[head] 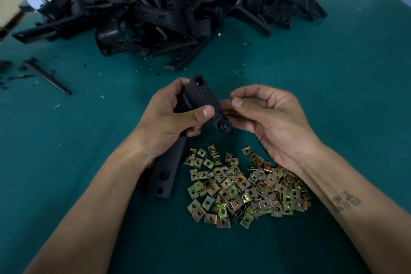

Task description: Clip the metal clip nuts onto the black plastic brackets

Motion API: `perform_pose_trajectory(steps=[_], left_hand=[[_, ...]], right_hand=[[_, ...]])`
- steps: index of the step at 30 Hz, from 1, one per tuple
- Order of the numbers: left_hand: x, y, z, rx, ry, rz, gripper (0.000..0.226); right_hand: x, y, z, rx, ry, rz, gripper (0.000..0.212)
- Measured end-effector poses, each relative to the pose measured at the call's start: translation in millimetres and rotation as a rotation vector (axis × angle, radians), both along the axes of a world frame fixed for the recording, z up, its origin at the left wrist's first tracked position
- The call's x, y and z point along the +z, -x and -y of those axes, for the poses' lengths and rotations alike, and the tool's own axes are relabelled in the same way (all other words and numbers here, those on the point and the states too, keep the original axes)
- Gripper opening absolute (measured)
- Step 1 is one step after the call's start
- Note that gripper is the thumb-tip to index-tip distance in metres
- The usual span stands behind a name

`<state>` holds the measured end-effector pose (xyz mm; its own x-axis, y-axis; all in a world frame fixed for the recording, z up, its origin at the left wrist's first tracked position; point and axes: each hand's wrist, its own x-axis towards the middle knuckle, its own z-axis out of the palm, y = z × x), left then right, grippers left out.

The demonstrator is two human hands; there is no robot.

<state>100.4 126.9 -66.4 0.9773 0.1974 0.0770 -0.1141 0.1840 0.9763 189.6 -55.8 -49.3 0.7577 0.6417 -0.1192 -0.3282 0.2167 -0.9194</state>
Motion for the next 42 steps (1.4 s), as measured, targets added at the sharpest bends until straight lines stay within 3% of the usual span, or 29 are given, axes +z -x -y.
perform_pose_trajectory(steps=[6,13,19,27,32,36,40,42], left_hand=[[-2,0,0,0.018,-0.057,0.014,0.028],[-2,-2,1,0.031,-0.055,0.015,0.029],[-3,-2,3,0.034,-0.065,0.017,0.027],[-3,-2,3,0.048,-0.063,0.003,0.030],[-4,-2,3,0.063,-0.088,0.012,0.029],[-5,-1,3,0.052,-0.095,0.011,0.029],[-5,1,2,0.053,-0.111,0.013,0.045],[-5,0,1,0.075,-0.116,-0.005,0.039]], right_hand=[[3,9,-2,0.046,0.080,-0.053,0.025],[8,12,-2,-0.047,0.087,-0.208,0.027],[4,21,-6,-0.165,0.060,-0.178,0.004],[4,28,-11,-0.247,0.082,-0.132,0.010],[4,26,-10,-0.204,0.131,-0.071,0.007],[5,22,-9,-0.143,0.174,0.019,0.017],[9,9,3,0.131,0.180,0.099,0.020],[12,-4,14,0.246,0.164,0.091,0.027]])
